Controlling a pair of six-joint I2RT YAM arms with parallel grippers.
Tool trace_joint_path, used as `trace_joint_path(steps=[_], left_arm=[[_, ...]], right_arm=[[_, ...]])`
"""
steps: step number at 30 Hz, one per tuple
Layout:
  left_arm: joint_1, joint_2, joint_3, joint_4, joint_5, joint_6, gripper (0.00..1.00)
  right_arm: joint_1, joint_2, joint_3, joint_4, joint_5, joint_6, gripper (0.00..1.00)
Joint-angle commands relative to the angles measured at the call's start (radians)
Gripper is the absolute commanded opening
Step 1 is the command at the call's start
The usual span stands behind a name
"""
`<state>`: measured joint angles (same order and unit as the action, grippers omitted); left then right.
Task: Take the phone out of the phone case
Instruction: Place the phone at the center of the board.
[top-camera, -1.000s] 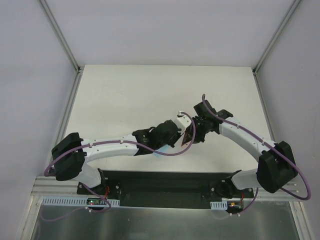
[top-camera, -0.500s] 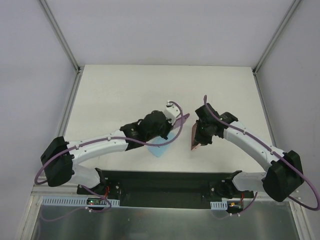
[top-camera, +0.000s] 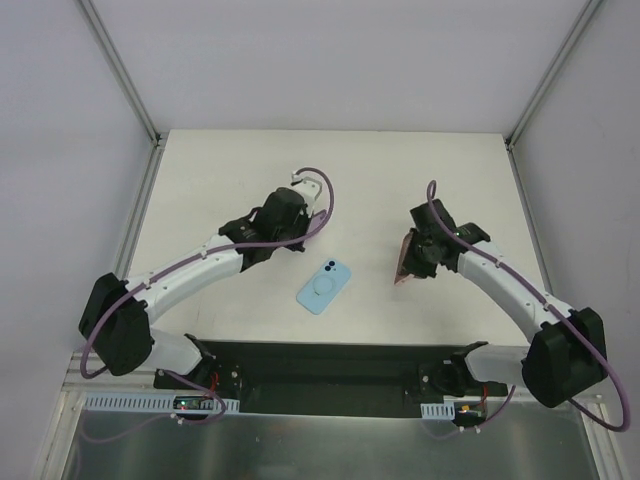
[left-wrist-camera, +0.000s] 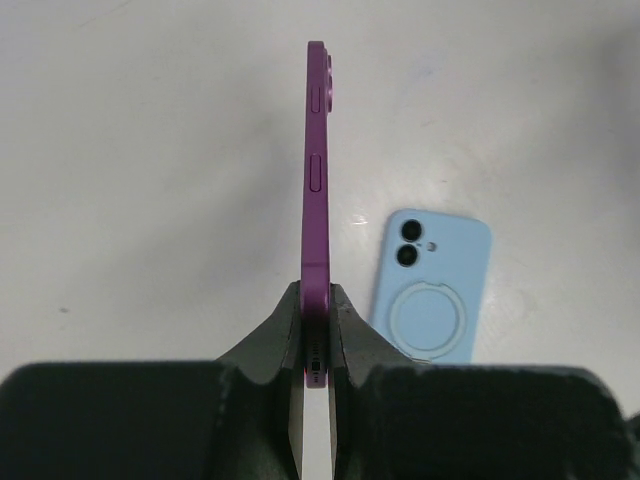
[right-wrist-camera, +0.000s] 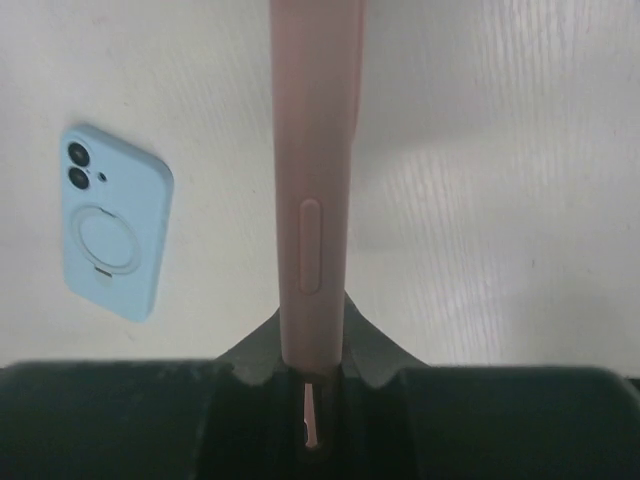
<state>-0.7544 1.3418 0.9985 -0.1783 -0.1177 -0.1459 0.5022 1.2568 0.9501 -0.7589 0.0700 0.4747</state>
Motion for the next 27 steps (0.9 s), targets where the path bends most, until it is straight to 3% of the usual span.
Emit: trace_joint_path(steps=[1,7,14,27], left_arm=[[0.039,0.074,0.141,-0.159,-0.285,-0.056,0.0],[0.05,0.223,0.27,-0.297,-0.583,-0.057,0.0],[0.041,0.35,0.429,-0.302,-0.525,-0.041,0.0],[-0.034,0.712,0.779,-0.237,-0.536,0.029,0.0]], right_arm=[[-0.12,-0.036,-0.083,0.272,-0.189,-0.065,0.01],[-0.344,-0.014,-0.154,0.452,-0.331,-0.068,0.02],[-0.499,0.107,-0.192,0.549,-0.417,-0.048,0.08],[-0.521,0.222,-0.263,0.69,-0.556,0.007,0.11]])
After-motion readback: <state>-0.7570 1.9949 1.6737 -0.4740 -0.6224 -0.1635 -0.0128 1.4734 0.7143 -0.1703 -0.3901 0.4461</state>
